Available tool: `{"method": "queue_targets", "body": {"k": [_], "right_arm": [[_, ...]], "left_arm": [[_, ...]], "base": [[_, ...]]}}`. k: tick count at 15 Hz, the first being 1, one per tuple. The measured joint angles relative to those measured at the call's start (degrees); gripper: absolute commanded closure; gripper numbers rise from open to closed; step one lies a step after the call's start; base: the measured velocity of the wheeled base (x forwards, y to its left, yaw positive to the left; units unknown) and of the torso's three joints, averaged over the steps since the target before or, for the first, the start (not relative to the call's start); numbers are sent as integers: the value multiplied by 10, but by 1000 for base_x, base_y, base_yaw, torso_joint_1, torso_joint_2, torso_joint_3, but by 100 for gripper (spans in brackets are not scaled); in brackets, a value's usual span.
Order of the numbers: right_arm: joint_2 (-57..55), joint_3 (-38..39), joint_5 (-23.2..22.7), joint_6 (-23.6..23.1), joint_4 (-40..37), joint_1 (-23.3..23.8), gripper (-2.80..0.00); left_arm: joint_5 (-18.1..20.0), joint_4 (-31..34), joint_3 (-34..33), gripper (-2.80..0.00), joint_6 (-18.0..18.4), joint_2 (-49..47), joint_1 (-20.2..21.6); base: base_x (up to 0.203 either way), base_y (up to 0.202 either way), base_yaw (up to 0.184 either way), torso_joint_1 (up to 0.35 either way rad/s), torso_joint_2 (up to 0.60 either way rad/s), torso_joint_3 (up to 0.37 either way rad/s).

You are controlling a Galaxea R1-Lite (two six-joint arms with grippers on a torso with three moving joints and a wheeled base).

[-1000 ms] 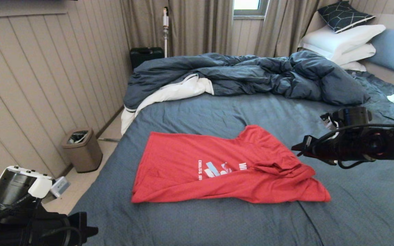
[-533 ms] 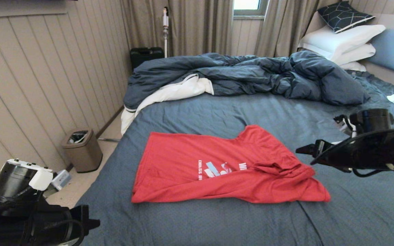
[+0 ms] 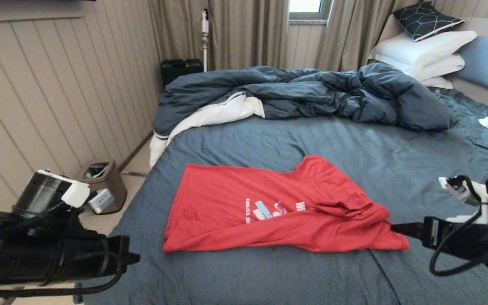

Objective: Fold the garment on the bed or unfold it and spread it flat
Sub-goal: Fold the red T-shirt

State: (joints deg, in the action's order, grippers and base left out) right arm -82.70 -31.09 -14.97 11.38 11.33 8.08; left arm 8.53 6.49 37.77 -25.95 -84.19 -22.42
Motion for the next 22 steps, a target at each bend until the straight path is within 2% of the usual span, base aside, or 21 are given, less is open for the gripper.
{"method": "queue_targets", "body": {"k": [3,6,9,13,17,18,22], "right_arm": [[35,38,-49,-24,2,7,0],[44,50,-74,-39,3,42,0],[43,55,-118,-56,2,78,0],[34,62,-122,-61,2,86,0],[23,65,-122,-63,2,86,0],[21,65,-122,-63,2,86,0],[16,66,-125,-63,3,86,0]], "left_arm": [[-9,7,48,0,41,-51,-17],[-25,14,118,0,81,-108,-35],[-44,34,175,0,85,-161,-58],[-58,32,188,0,85,-214,-94],[-74,28,185,0,83,-240,-103],[-83,27,184,-280,83,-242,-106],[-107,9,171,-280,83,-240,-125]], "base": [[0,0,0,0,0,0],[0,0,0,0,0,0],[0,0,0,0,0,0],[0,0,0,0,0,0],[0,0,0,0,0,0],[0,0,0,0,0,0],[0,0,0,0,0,0]]}}
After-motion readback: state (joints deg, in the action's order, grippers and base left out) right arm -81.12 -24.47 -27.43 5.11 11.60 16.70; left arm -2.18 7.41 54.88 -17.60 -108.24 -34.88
